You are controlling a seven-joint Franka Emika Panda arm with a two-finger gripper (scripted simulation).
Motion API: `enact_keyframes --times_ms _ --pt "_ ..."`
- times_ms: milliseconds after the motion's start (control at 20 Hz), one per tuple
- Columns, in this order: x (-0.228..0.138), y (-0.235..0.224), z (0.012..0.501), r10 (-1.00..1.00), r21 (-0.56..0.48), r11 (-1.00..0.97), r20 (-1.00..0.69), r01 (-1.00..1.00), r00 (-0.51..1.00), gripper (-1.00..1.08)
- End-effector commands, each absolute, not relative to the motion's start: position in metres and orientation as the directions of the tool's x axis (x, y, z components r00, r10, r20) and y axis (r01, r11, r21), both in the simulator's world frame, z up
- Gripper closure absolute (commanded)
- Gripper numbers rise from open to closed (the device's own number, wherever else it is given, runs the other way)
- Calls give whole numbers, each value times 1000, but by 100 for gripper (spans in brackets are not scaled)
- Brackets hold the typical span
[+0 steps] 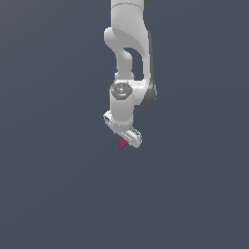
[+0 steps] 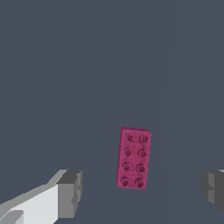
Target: Pick up the object and move it to a goal position.
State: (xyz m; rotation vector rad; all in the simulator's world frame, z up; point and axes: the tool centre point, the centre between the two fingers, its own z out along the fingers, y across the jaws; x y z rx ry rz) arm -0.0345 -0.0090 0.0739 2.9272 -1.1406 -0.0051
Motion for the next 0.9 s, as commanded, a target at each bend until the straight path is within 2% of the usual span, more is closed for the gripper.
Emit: enact_keyframes --times_ms 0,850 --pt "-36 -8 69 -705 0 -709 -2 -705 709 -92" --pt "-40 -6 46 -742 0 -670 0 -742 670 -92"
